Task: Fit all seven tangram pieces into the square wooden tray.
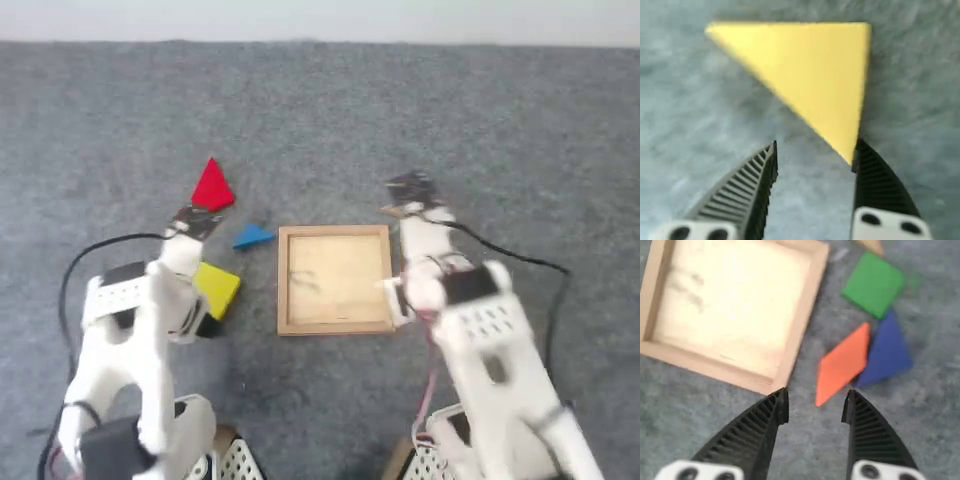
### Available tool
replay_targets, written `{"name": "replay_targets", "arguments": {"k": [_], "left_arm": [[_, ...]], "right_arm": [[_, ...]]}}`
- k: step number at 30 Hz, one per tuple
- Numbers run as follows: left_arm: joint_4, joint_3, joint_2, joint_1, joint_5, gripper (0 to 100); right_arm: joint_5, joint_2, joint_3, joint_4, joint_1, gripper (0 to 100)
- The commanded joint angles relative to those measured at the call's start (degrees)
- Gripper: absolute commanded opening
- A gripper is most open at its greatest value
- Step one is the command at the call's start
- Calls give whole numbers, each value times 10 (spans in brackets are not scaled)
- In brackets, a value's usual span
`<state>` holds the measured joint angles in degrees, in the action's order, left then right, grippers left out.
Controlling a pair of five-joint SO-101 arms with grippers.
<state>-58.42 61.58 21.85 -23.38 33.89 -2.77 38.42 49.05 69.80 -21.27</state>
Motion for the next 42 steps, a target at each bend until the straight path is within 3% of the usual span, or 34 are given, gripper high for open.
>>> {"name": "replay_targets", "arguments": {"k": [1, 5, 11, 14, 16, 19, 23, 26, 28, 32, 36, 42], "left_arm": [[57, 15, 66, -105, 39, 235], [93, 15, 79, -167, 35, 236], [104, -13, 79, -181, -76, 236], [102, -47, 78, -232, -140, 236], [104, -63, 78, -275, -134, 236], [106, -72, 77, -316, -116, 236], [117, -75, 77, -345, -112, 236], [117, -74, 77, -362, -109, 236], [117, -72, 77, -375, -109, 236], [116, -65, 77, -402, -109, 236], [125, -16, 78, -403, -107, 235], [204, 85, 83, -381, -100, 233]], "right_arm": [[8, -99, -87, -10, -73, 195], [30, -128, -138, -10, -123, 195], [125, -204, -229, -85, -202, 197], [127, -253, -262, -132, -254, 198], [88, -294, -289, -131, -291, 198], [-35, -372, -343, -137, -330, 202], [-185, -470, -436, -121, -360, 321], [-215, -525, -514, -94, -382, 431], [-214, -554, -571, -72, -391, 453], [-145, -622, -691, -52, -391, 386], [-67, -709, -811, -51, -383, 223], [-44, -856, -962, -31, -383, 13]]}}
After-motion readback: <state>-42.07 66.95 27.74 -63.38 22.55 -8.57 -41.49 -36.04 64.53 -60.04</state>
